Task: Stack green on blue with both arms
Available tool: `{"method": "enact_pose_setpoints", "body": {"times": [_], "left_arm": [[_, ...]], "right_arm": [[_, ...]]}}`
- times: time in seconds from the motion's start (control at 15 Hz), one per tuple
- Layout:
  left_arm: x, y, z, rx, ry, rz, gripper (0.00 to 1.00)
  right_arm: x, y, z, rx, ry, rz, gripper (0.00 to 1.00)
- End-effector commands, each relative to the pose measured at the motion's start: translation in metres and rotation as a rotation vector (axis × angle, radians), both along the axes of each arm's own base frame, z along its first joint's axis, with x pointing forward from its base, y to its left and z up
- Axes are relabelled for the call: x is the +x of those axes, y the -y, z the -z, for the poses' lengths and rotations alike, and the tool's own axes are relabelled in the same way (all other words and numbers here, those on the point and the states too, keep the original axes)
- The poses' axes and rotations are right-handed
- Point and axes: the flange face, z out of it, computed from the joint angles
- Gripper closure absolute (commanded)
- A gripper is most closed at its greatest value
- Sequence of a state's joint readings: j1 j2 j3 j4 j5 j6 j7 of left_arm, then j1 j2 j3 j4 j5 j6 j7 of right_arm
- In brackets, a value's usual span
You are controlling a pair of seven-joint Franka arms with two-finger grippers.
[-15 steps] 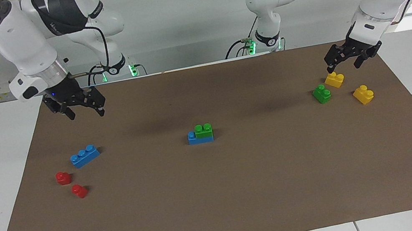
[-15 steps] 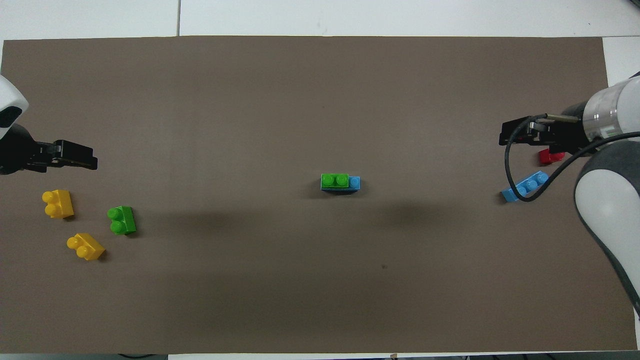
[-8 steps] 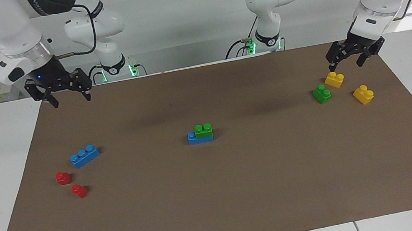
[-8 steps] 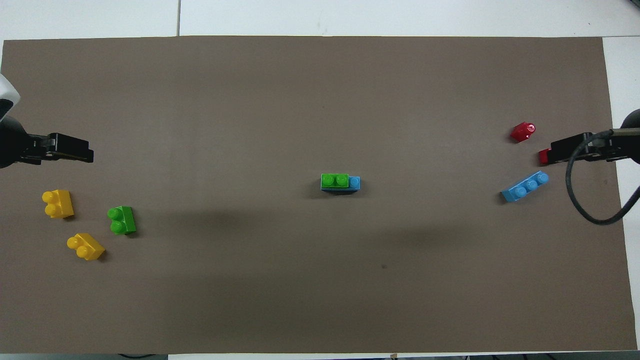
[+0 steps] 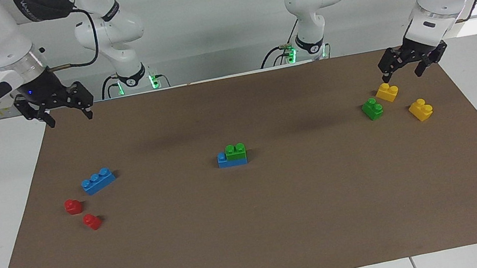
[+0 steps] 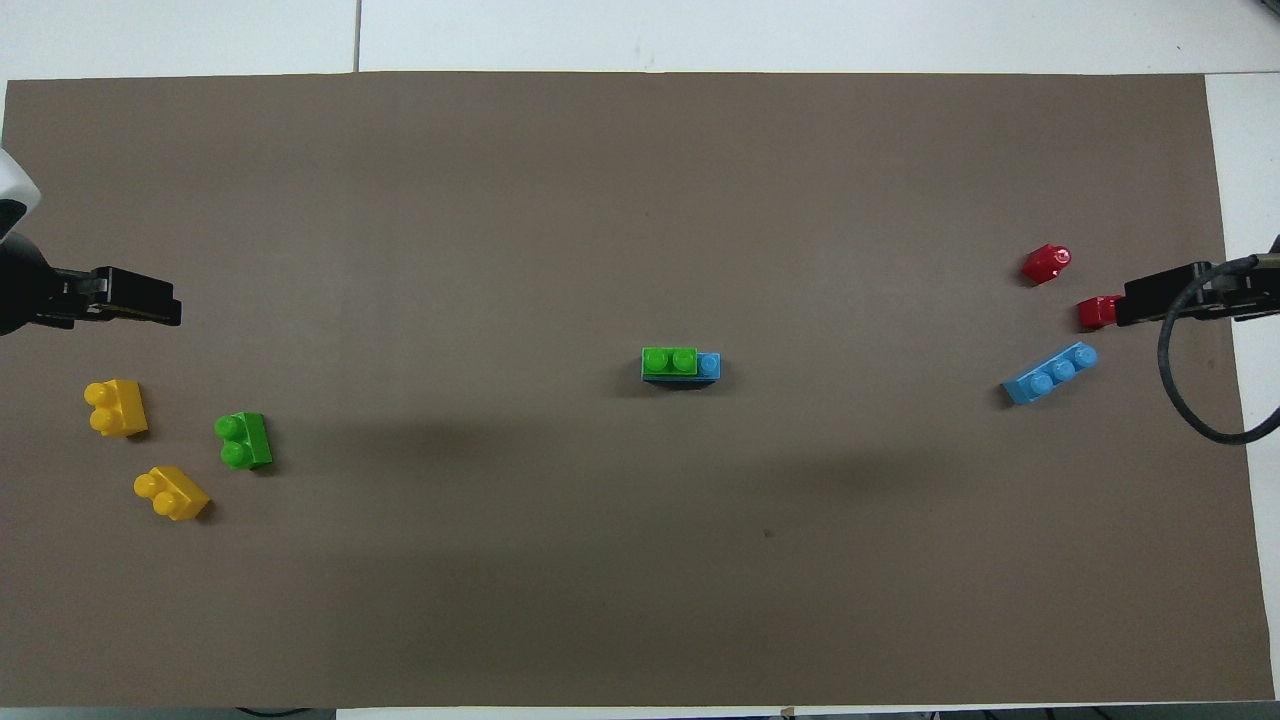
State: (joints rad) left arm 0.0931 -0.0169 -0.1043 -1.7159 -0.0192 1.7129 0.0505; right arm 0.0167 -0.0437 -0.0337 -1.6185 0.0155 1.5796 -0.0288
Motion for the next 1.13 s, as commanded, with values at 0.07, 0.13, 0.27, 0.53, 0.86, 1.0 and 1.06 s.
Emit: {"method": "enact_pose_setpoints", "body": {"times": [0.07, 0.13, 0.27, 0.53, 0.86, 1.0, 1.06], "left_arm": [[-0.004, -0.002, -0.006, 0.019, 0.003, 0.011, 0.00], [-0.004, -0.002, -0.007, 0.019, 0.005, 0.011, 0.00], [-0.004, -0.001, -0.007, 0.019, 0.005, 0.013, 0.00], [-0.004, -0.002, -0.007, 0.019, 0.005, 0.011, 0.00], [-0.004, -0.002, -0.007, 0.019, 0.005, 0.010, 0.00], [-0.005, -0.002, -0.005, 0.019, 0.002, 0.010, 0.00], [-0.005, -0.001, -0.005, 0.019, 0.002, 0.008, 0.00]], "right_arm": [[0.002, -0.001, -0.004, -0.004, -0.013, 0.002, 0.00], [0.002, -0.001, -0.004, -0.005, -0.014, 0.001, 0.00], [0.002, 0.000, -0.005, -0.005, -0.011, 0.002, 0.00], [0.000, 0.010, -0.013, -0.009, -0.013, 0.017, 0.00], [-0.001, 0.017, -0.012, -0.011, -0.027, 0.031, 0.00], [-0.002, 0.017, -0.012, -0.011, -0.030, 0.031, 0.00], [-0.004, 0.016, -0.012, -0.012, -0.039, 0.030, 0.00]]}}
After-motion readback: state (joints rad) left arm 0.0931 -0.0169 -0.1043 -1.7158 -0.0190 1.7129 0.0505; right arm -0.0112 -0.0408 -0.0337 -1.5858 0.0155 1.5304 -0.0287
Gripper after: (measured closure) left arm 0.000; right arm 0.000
